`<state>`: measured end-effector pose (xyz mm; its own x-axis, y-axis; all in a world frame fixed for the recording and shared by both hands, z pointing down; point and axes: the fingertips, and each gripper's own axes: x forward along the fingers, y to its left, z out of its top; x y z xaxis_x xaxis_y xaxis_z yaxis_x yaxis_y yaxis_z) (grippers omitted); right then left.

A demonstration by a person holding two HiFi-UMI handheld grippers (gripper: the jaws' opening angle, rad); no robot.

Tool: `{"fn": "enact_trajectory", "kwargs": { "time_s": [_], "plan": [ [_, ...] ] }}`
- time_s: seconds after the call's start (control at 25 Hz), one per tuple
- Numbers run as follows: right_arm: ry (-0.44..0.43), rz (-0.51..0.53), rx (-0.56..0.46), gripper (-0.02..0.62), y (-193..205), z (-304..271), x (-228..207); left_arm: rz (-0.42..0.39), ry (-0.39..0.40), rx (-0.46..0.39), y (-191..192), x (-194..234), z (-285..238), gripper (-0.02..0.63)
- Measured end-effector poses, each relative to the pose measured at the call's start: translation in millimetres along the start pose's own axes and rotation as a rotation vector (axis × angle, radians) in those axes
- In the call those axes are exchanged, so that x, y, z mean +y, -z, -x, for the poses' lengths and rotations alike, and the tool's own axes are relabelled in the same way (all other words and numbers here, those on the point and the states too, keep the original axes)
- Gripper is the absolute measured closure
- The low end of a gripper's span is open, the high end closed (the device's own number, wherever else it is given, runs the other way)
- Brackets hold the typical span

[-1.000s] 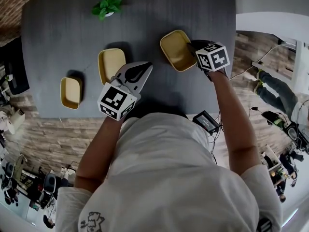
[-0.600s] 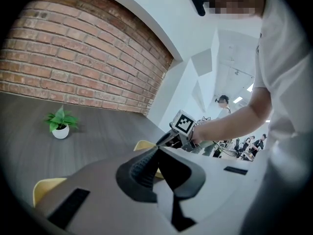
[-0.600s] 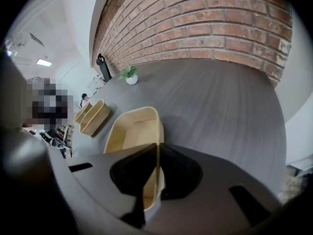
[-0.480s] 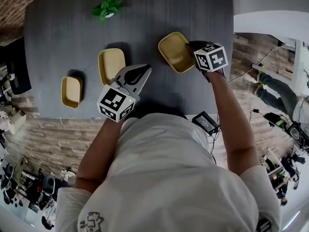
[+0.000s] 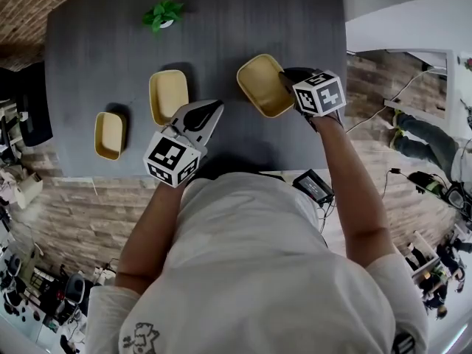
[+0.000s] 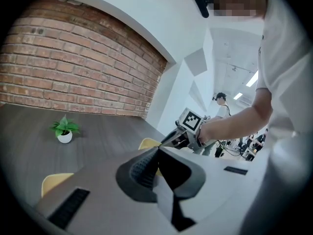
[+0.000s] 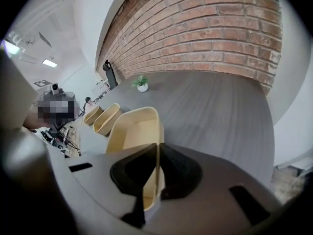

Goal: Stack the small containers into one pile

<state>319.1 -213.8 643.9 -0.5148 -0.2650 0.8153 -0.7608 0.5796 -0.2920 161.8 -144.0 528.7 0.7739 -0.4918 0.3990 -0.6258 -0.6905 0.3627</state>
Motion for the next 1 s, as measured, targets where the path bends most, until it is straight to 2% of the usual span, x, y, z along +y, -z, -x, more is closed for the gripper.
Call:
{"fn": "enact_trajectory", "kwargs": {
  "time_s": [0.6,1.0],
  "plan": [
    [0.025,0.014,-0.065,0.572,69.1,69.9,39.9,-0.071,-0.031,-0.045,14.1,-72.3,35.0,0.595],
    [0.050,0.010,-0.098,0.572,113.6,108.6,58.0,-0.107,-0.037,-0.036,38.6,-115.7,57.6,0.595]
  ]
}}
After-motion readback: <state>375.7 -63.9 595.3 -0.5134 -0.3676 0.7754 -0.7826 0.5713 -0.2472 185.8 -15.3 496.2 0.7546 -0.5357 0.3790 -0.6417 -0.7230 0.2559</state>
